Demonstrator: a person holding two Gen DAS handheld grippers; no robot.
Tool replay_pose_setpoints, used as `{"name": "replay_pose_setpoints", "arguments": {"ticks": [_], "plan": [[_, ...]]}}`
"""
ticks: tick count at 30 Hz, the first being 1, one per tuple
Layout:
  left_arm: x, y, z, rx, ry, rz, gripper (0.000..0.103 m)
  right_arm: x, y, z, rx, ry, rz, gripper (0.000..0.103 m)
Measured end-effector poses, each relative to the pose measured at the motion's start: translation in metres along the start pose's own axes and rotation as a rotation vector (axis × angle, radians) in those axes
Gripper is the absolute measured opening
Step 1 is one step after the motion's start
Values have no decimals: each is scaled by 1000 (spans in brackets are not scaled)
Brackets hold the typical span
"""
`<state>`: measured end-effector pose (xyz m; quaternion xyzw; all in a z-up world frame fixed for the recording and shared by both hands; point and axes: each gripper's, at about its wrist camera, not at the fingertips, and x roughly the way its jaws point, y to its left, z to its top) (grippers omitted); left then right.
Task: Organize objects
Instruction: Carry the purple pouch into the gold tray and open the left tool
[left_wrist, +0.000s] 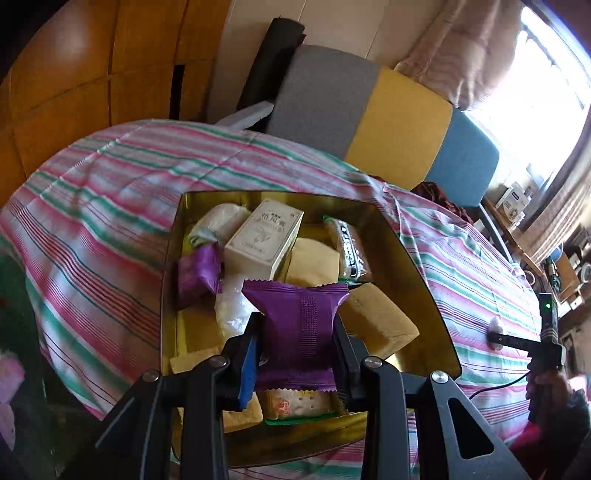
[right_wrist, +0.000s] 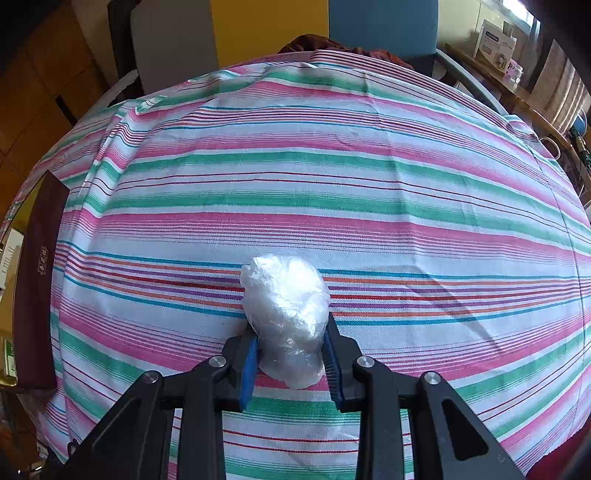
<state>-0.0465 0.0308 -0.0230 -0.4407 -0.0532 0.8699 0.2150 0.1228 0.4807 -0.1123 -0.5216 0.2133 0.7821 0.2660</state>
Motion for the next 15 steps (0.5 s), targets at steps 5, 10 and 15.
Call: {"name": "replay_pose_setpoints", "arguments": {"ticks": [5, 10, 15], "plan": [[22, -13, 5, 7, 38, -20, 35, -2, 0, 0, -4, 0, -3, 30], [58, -20, 15, -15, 113, -30, 35, -2, 1, 1, -2, 1, -2, 30], [83, -25, 15, 1, 146, 8, 37, -2, 1, 0, -4, 1, -3, 30]]}}
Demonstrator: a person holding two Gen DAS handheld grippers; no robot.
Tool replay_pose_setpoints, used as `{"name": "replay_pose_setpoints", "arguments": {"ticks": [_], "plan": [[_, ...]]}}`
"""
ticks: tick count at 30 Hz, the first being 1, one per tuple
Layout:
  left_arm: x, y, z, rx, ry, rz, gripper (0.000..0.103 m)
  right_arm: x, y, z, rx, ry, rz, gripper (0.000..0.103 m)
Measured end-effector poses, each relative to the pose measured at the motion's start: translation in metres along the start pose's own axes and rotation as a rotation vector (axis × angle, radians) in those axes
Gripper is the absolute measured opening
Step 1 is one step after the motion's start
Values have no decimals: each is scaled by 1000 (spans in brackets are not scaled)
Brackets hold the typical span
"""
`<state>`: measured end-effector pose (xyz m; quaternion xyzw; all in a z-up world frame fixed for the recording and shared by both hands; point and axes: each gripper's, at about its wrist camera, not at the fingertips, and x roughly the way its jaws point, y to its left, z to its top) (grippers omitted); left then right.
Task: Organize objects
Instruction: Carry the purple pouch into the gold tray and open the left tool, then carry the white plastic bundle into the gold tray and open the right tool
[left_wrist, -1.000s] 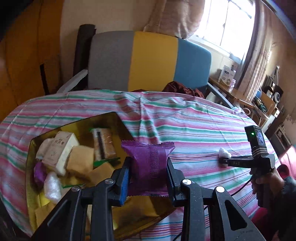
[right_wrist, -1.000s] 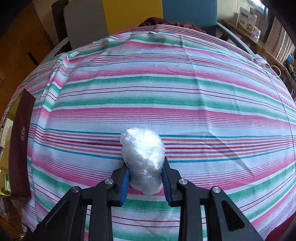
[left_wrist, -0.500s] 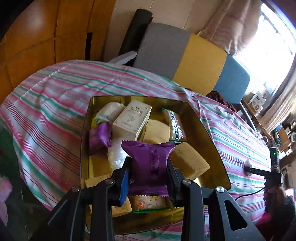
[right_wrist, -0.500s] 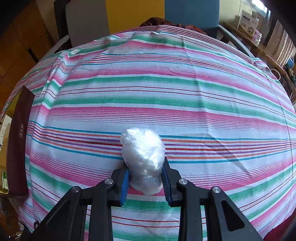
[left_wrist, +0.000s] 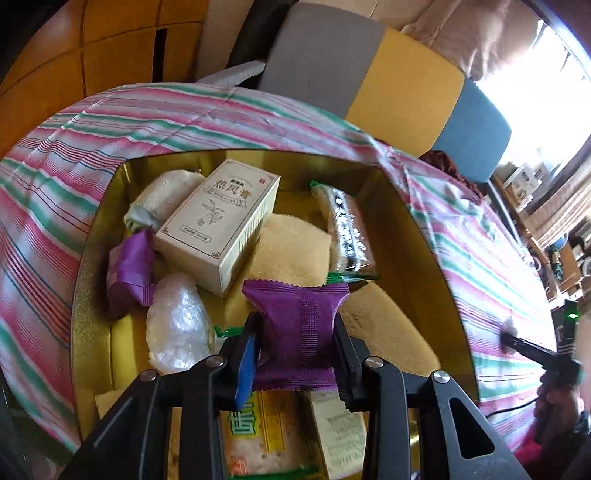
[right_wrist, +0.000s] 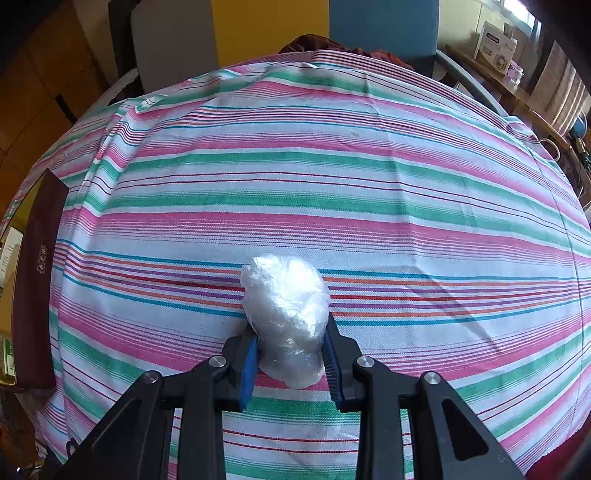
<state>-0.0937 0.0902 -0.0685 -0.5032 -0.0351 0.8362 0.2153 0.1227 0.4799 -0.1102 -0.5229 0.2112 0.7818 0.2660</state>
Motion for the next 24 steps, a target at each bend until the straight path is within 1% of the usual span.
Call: {"name": "replay_pose_setpoints", "arguments": {"ticks": [2, 4, 7, 11, 15, 17, 20, 24], "plan": [[2, 2, 0, -6, 7, 1, 42, 0, 0, 0, 0, 0, 0, 30], [-1, 5, -1, -17, -3, 3, 50, 0, 0, -1, 0, 0, -1, 30], [-12, 7, -5, -12, -30, 13, 53, 0, 0, 0, -2, -1, -4, 30], [-31, 9, -12, 7, -83, 53, 56, 0, 1, 1, -8, -2, -12, 30], [-50, 9, -22, 39, -122, 87, 62, -1, 5, 3, -13, 4, -33, 30], [-56, 9, -26, 54, -132, 103, 62, -5, 10, 4, 5, 9, -12, 30], [-64, 8, -30, 83, -158, 122, 63, -22, 36, 6, -19, -29, 55, 30], [-72, 8, -32, 93, -189, 131, 66, -54, 103, 14, -132, -98, 158, 30]]}}
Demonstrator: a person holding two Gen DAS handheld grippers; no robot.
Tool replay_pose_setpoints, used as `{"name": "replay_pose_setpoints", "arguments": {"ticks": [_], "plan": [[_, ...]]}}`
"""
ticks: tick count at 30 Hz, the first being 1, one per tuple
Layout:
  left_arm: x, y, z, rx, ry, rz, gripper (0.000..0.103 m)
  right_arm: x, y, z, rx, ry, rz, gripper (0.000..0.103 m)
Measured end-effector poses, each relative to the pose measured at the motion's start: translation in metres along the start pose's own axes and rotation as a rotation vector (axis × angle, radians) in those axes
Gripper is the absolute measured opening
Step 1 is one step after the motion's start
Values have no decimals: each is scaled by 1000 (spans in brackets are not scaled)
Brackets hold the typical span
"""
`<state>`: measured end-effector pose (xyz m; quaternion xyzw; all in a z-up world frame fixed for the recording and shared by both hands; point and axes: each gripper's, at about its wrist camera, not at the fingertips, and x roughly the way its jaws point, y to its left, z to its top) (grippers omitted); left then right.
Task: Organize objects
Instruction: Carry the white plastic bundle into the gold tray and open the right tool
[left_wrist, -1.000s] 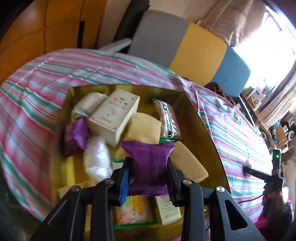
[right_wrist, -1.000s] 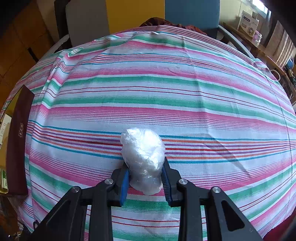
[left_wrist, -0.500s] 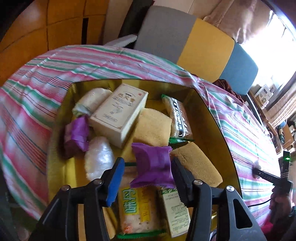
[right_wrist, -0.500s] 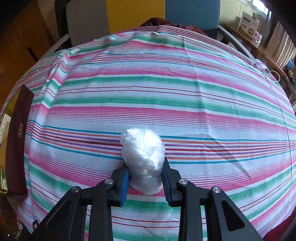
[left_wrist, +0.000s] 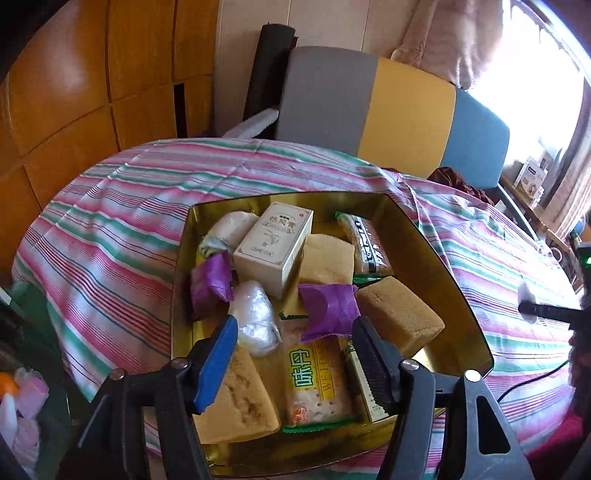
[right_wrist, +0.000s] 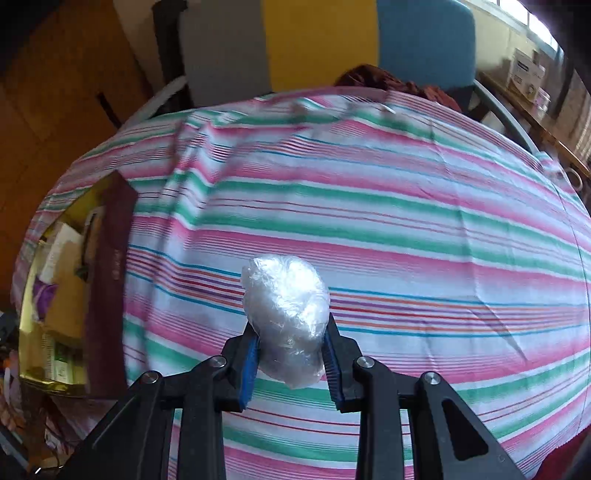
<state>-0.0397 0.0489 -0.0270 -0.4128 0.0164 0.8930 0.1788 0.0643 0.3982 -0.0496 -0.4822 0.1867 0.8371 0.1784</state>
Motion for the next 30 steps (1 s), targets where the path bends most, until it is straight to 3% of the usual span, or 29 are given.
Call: {"name": "replay_pose_setpoints", "arguments": {"ticks": [6, 12, 17, 22, 30], "plan": [[-10, 6, 0, -21, -37, 11, 74, 1, 126, 29, -221, -34, 168, 30], [-13, 14, 0, -35, -47, 29, 76, 47, 200, 48, -320, 23, 197, 30], [-13, 20, -1, -46, -57, 51, 79, 82, 225, 54, -364, 60, 146, 32], [-11, 27, 0, -66, -57, 69, 81, 100, 231, 49, -358, 98, 155, 36], [-8, 33, -1, -89, -47, 85, 83, 84, 223, 48, -333, 52, 188, 46]]}}
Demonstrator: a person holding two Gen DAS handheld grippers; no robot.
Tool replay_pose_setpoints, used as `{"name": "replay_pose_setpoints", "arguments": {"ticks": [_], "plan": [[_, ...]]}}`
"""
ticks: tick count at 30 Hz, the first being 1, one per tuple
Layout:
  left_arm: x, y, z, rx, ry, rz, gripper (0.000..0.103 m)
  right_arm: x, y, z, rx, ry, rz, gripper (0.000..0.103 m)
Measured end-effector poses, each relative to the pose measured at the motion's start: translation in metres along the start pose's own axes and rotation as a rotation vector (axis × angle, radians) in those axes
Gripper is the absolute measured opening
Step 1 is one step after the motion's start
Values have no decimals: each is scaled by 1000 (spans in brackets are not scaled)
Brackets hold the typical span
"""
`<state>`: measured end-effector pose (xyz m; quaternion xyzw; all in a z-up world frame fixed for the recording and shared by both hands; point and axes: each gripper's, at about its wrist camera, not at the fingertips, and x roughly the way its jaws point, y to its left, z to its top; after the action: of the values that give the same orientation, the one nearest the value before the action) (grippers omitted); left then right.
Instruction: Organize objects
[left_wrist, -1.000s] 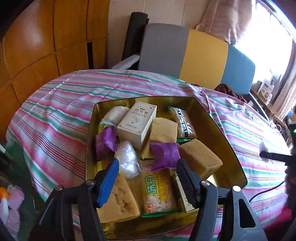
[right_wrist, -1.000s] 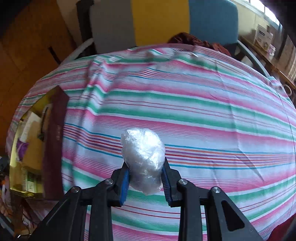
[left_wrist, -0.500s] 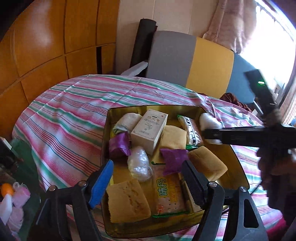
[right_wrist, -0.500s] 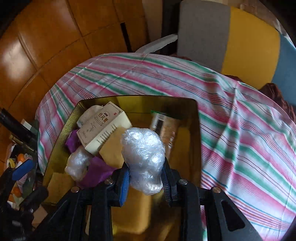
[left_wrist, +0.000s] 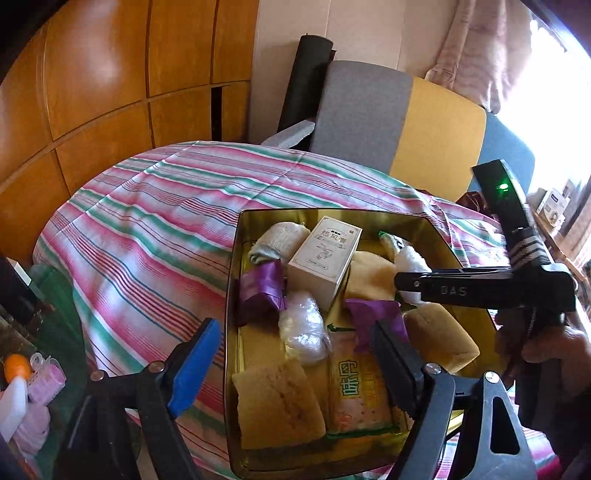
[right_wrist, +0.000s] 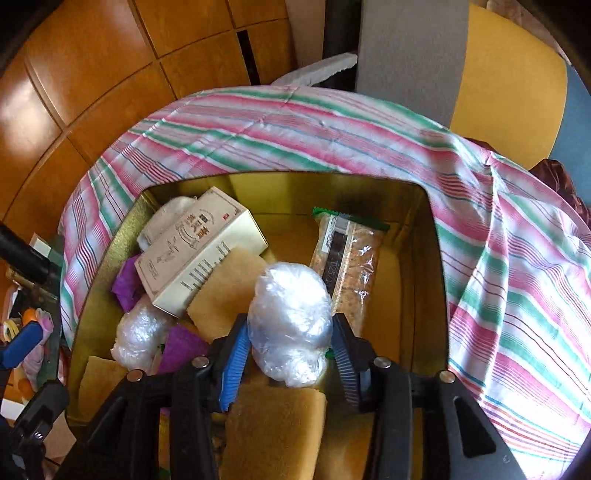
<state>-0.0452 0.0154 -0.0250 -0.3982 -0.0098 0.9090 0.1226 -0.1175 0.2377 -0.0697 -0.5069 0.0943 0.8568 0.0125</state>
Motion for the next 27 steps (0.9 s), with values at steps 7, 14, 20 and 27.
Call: {"name": "replay_pose_setpoints", "arguments": {"ticks": [7, 14, 20, 27], "plan": [[-4, -3, 1, 6, -15, 22, 93, -35, 0, -10, 29, -94, -26, 48], [-15, -12, -1, 10, -41, 47, 103, -76, 0, -43, 67, -185, -128, 49], [-36, -23, -4, 17, -109, 99, 103, -103, -1, -86, 106, -237, -195, 59], [-56, -30, -13, 14, -149, 115, 103, -119, -2, -125, 135, -270, -255, 60]]}}
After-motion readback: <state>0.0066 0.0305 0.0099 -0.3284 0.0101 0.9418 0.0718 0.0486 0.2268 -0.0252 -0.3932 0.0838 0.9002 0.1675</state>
